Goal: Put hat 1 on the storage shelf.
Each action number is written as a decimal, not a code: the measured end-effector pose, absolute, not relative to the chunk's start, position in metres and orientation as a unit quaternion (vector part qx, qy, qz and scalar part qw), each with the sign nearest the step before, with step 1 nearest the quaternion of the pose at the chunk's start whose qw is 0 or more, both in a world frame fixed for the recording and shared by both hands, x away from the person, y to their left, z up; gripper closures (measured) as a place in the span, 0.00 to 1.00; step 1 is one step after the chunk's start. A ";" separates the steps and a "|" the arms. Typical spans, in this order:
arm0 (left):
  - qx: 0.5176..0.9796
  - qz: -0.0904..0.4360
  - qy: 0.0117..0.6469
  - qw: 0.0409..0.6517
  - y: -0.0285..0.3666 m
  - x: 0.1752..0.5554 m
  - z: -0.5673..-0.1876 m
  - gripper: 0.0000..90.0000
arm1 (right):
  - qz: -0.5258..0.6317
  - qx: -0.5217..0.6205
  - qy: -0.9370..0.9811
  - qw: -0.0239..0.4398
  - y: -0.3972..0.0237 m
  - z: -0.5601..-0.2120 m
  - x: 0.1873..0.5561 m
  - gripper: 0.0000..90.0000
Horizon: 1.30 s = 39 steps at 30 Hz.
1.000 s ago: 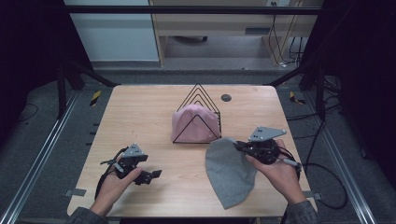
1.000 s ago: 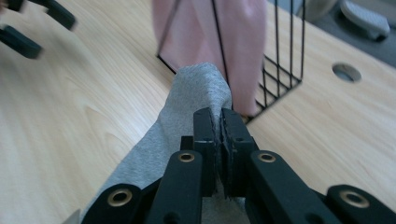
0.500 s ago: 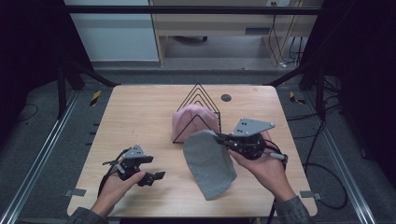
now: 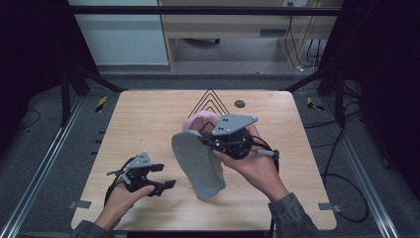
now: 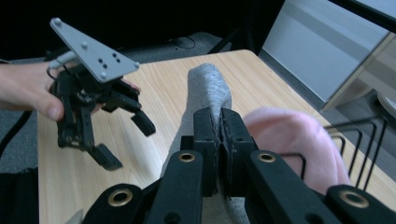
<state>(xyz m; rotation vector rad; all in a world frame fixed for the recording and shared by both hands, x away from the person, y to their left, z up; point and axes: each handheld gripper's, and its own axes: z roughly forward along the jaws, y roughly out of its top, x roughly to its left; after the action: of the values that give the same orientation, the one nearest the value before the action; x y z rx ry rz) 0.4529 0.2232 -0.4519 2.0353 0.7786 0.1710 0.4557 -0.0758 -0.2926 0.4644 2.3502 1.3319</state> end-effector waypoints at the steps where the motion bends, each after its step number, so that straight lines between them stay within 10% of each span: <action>1: 0.825 0.070 0.317 0.463 0.224 0.453 -0.451 0.20 | 0.477 0.165 0.840 0.198 -0.073 -0.290 0.456 0.96; 27: 0.798 0.088 0.332 0.496 0.223 0.465 -0.447 0.34 | 0.493 0.145 0.837 0.186 -0.036 -0.267 0.459 0.96; 39: 0.796 0.120 0.300 0.512 0.219 0.464 -0.428 0.96 | 0.491 0.189 0.832 0.178 -0.058 -0.292 0.467 0.96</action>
<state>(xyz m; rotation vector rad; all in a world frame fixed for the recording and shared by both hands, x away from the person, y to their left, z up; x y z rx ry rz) 0.4643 0.2190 -0.4285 1.9146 0.7228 0.2898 0.4668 -0.0578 -0.2917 0.5333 2.3522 1.3879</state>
